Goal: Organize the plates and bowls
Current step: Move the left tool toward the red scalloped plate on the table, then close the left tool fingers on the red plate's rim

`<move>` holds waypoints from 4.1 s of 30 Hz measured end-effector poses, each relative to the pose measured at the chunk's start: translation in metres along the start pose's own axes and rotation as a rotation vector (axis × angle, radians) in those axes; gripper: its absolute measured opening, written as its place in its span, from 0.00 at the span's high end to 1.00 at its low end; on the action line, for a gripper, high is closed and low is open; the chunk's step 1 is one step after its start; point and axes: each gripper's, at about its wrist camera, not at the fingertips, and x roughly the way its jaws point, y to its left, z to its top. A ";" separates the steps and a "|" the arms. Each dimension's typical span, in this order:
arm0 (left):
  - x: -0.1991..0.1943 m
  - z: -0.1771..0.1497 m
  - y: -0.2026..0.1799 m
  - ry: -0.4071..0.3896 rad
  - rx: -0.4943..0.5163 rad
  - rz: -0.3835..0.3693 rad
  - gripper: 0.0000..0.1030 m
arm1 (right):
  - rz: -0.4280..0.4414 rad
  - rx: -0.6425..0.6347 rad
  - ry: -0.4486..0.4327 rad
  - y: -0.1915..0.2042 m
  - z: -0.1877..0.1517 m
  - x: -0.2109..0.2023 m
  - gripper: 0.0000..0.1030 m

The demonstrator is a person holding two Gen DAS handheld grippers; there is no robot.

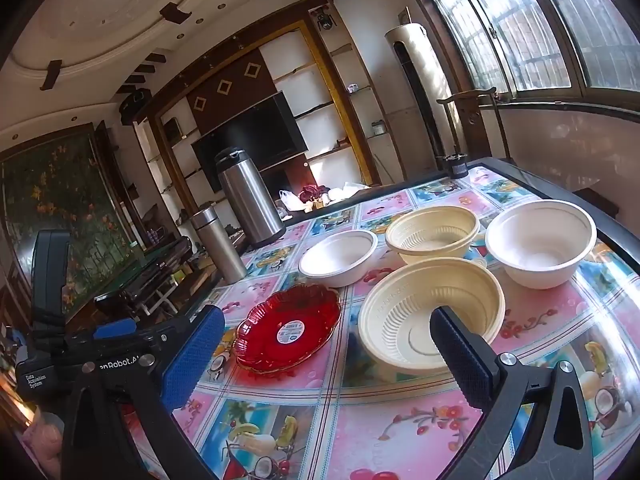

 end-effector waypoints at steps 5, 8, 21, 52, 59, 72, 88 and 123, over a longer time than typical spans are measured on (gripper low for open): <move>0.007 0.001 0.005 0.023 -0.018 -0.032 0.00 | -0.010 -0.013 -0.001 0.002 0.006 0.003 0.00; 0.014 0.003 0.010 0.032 -0.035 -0.048 0.00 | -0.011 -0.020 -0.004 0.008 0.010 0.011 0.00; 0.043 0.039 0.016 0.042 -0.089 0.035 0.00 | 0.005 -0.016 -0.043 0.021 0.037 0.057 0.00; 0.069 -0.002 0.031 0.148 -0.122 0.153 0.00 | 0.539 0.184 0.176 0.015 0.007 0.100 0.00; 0.078 0.001 0.027 0.154 -0.114 0.155 0.00 | 0.560 0.351 0.333 -0.003 -0.005 0.128 0.01; 0.091 0.004 0.021 0.174 -0.107 0.142 0.00 | 0.323 0.255 0.341 -0.007 -0.003 0.130 0.00; 0.098 0.011 0.016 0.170 -0.091 0.108 0.00 | 0.176 0.266 0.322 -0.029 0.005 0.134 0.00; 0.133 0.031 0.039 0.453 -0.342 -0.373 0.00 | 0.189 0.454 0.491 -0.031 -0.012 0.179 0.20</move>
